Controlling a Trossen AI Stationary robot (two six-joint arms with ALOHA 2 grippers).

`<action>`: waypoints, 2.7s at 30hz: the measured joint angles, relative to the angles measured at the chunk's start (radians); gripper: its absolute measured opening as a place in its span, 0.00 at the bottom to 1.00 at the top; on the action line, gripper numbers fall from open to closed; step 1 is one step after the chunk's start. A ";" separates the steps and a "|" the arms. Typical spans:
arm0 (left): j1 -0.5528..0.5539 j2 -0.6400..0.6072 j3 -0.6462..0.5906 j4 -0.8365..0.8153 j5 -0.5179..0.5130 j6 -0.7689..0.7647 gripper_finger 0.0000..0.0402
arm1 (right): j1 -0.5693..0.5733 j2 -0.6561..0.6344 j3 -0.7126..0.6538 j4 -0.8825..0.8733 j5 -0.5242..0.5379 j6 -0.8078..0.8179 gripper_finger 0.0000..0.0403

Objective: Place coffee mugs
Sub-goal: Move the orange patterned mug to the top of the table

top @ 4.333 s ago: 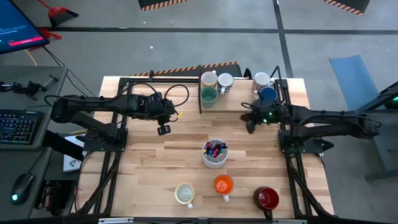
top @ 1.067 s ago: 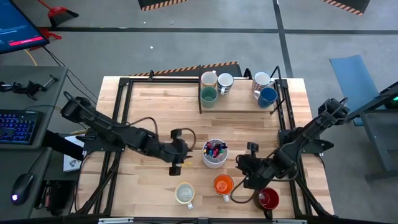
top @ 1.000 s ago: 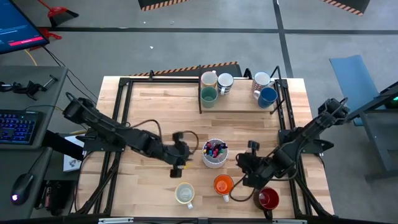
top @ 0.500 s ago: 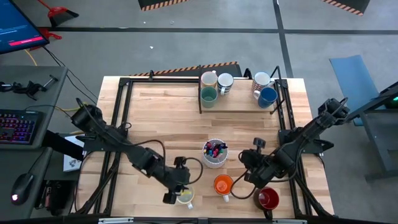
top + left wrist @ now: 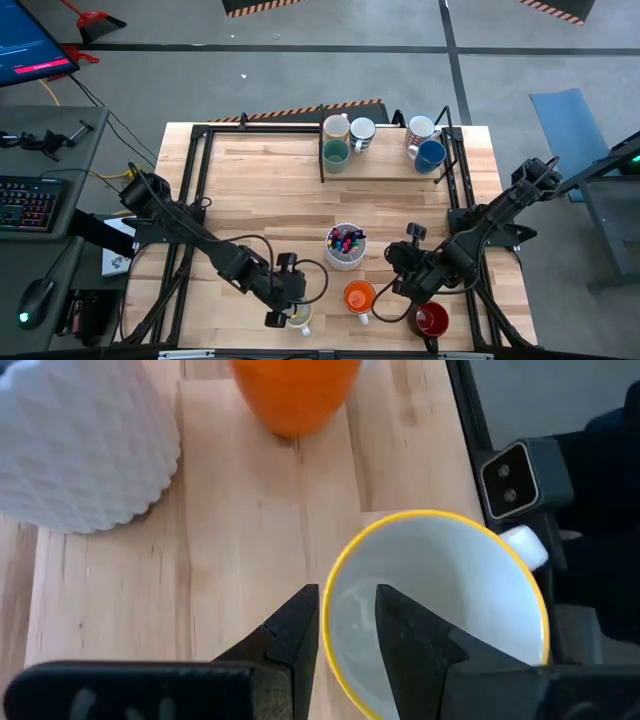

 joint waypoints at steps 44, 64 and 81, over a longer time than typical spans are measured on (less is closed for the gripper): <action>0.046 0.095 0.000 -0.012 0.092 0.000 0.04 | 0.039 0.000 -0.003 -0.036 0.072 -0.008 0.15; 0.351 0.037 0.228 -0.525 -0.118 0.302 0.03 | 0.039 0.000 -0.003 -0.173 0.306 0.169 0.15; 0.728 0.007 0.289 -0.502 -0.070 0.369 0.03 | 0.042 0.000 -0.003 -0.172 0.348 0.199 0.15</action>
